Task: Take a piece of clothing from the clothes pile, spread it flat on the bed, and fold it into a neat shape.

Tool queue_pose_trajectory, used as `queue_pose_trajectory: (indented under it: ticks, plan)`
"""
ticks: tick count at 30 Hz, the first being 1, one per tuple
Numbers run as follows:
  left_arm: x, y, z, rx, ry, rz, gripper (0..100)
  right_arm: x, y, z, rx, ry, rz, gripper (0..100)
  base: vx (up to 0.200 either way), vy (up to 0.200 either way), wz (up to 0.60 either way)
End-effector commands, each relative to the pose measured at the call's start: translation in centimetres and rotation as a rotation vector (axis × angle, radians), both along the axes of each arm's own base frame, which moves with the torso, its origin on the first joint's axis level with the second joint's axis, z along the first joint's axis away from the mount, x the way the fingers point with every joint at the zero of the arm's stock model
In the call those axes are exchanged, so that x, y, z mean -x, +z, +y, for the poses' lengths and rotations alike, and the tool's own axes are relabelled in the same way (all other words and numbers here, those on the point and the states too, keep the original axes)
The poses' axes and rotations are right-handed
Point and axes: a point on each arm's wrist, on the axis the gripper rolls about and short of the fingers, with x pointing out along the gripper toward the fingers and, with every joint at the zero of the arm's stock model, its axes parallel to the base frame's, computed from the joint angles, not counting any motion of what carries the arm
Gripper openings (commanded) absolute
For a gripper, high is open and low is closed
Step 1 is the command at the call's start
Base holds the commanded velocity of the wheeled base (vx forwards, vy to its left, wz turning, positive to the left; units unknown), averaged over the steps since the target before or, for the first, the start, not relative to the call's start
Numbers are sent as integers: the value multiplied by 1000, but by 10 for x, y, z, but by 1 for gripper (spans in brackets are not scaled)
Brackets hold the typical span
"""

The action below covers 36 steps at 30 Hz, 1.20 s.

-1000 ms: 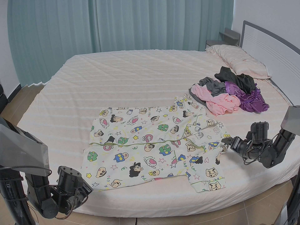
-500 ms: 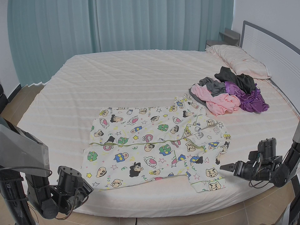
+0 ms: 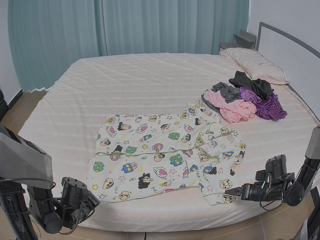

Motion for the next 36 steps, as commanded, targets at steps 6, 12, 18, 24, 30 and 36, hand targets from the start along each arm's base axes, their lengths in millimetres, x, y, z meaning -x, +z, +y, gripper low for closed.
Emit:
queue_pose_trajectory:
  ticks: [6,12,18,24,30,36]
  plan:
    - [0,0,0,0,0,-1,0,-1,-6,-1,12,5,20,100,0,0,0]
    - [0,0,0,0,0,-1,0,-5,-15,0,24,13,43,100,0,0,0]
    - [0,0,0,0,0,-1,0,-12,-21,-2,26,-1,54,0,0,0,0]
    - [0,0,0,0,0,0,0,-8,-20,-4,26,-5,60,0,0,0,0]
    - [1,1,1,-7,-1,-4,0,2,-12,-12,21,-30,54,0,0,0,0]
    - [10,9,4,-44,-38,-16,0,22,0,-17,18,-36,44,0,0,0,0]
